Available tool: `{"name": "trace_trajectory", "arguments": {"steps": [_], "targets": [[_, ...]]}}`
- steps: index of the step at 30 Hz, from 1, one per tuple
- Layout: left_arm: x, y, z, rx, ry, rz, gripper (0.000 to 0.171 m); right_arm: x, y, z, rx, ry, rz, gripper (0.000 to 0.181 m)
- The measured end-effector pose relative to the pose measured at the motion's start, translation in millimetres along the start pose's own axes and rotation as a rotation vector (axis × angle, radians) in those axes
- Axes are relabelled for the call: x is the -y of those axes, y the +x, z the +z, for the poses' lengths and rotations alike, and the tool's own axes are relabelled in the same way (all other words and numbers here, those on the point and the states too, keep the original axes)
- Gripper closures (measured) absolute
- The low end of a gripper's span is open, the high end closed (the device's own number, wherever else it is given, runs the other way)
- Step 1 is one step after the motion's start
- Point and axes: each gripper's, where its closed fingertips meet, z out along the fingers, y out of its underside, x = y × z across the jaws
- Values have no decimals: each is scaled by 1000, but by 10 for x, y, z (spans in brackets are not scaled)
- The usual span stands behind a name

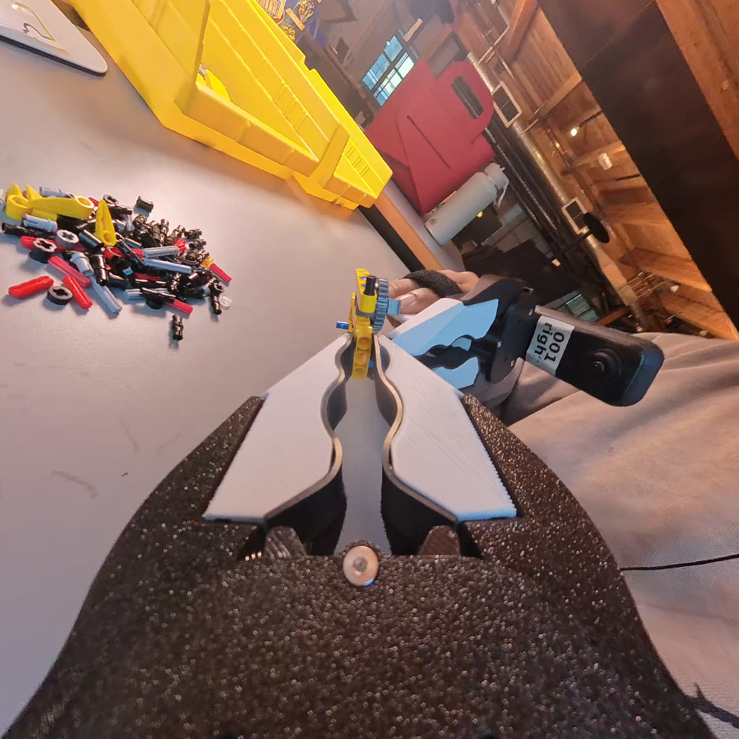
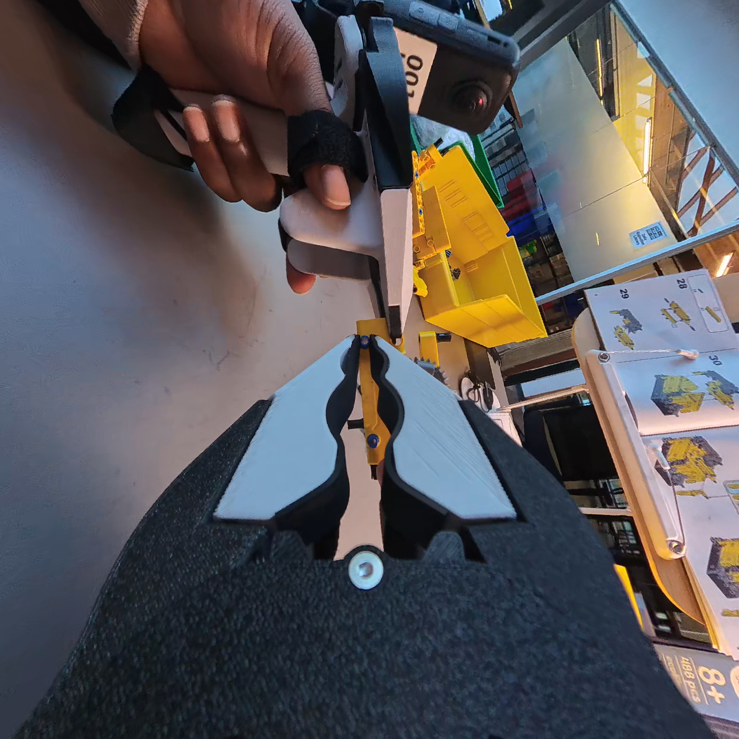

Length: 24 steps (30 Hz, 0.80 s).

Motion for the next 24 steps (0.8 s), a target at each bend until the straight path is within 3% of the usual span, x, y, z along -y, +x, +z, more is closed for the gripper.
{"name": "trace_trajectory", "arguments": {"steps": [12,23,24], "targets": [[-55,-3,48,104,-84,298,165,-4,-5,-46,7,-9,-42,181],[-100,9,143,99,-129,319,165,-11,-33,-151,20,0,-55,181],[-8,-312,48,295,-115,355,165,105,-85,-202,47,73,-59,181]]}}
